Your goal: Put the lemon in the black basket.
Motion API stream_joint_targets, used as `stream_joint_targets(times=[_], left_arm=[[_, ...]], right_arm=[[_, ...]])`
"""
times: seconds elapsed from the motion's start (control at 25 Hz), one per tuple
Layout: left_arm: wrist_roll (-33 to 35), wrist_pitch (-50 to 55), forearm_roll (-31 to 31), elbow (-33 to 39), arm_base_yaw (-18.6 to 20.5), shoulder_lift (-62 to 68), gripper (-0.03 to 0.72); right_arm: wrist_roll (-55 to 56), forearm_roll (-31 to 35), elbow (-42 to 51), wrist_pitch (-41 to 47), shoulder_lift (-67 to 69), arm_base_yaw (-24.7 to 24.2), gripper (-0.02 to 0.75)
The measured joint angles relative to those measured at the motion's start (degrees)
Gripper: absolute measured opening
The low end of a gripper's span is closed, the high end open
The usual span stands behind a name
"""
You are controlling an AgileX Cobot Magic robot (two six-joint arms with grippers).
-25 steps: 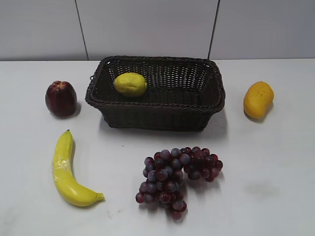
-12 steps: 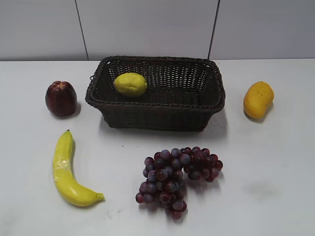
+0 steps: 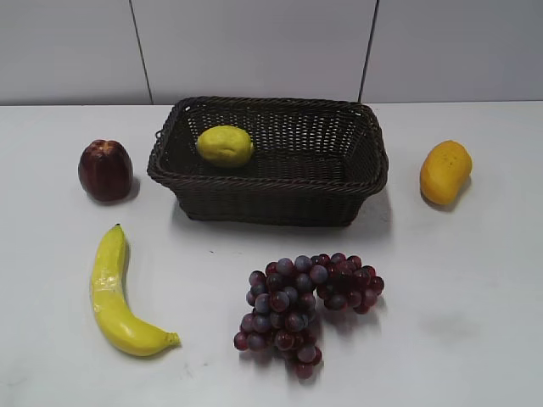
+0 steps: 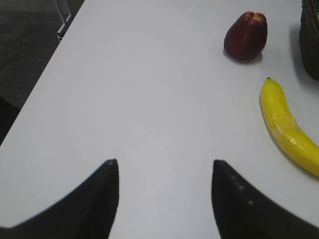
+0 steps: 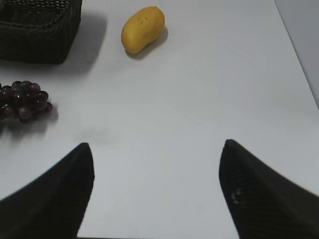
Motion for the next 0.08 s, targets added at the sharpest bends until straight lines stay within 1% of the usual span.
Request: stream_joint_targets(times=[0.08], left_arm=[[0.0,0.0,0.0,0.0,0.0,0.0,0.435]], right_arm=[[0.0,0.1,0.0,0.0,-1.4,0.0,0.592]])
